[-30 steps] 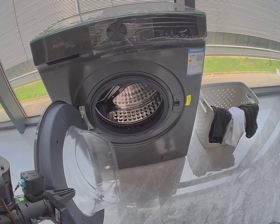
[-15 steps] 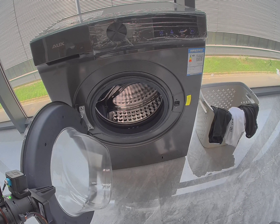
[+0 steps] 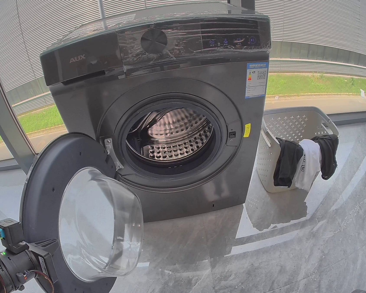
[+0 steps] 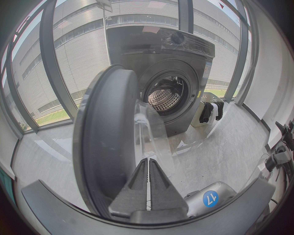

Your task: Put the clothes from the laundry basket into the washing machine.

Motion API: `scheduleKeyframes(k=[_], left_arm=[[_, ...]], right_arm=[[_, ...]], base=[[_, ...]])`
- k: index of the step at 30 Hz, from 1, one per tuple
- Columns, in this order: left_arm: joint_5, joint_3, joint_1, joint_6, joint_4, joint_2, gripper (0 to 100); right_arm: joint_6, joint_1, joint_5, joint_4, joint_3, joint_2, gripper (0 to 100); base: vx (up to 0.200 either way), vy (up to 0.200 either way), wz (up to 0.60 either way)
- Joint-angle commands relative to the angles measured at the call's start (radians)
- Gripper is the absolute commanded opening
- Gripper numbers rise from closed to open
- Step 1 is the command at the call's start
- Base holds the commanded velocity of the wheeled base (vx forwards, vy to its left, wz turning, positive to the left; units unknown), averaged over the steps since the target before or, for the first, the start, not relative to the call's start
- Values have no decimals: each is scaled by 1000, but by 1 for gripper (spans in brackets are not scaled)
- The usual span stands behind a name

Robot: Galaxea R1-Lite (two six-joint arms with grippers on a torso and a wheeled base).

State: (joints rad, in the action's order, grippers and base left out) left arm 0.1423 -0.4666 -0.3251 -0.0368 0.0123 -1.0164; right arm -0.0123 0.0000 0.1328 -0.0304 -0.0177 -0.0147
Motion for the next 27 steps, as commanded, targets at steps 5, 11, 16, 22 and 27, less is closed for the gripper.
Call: scheduleKeyframes(k=[5,11,16,22,27], left_arm=[[2,0,5,-18,1,2,0],[5,2,3,-18,8,7,0],[0,-4,0,-17,12,21,0],[-3,-4,-3,-17,14,58,0],[-17,-15,-45,-14,34,104,0]], right_arm=[[-1,0,1,0,10,15,0],[-1,0,2,0,10,15,0],[-1,0,2,0,10,15,0],[-1,0,4,0,10,15,0],[-1,0,4,0,10,15,0]], base=[[0,200,0],[0,200,0],[0,0,0],[0,0,0],[0,0,0]])
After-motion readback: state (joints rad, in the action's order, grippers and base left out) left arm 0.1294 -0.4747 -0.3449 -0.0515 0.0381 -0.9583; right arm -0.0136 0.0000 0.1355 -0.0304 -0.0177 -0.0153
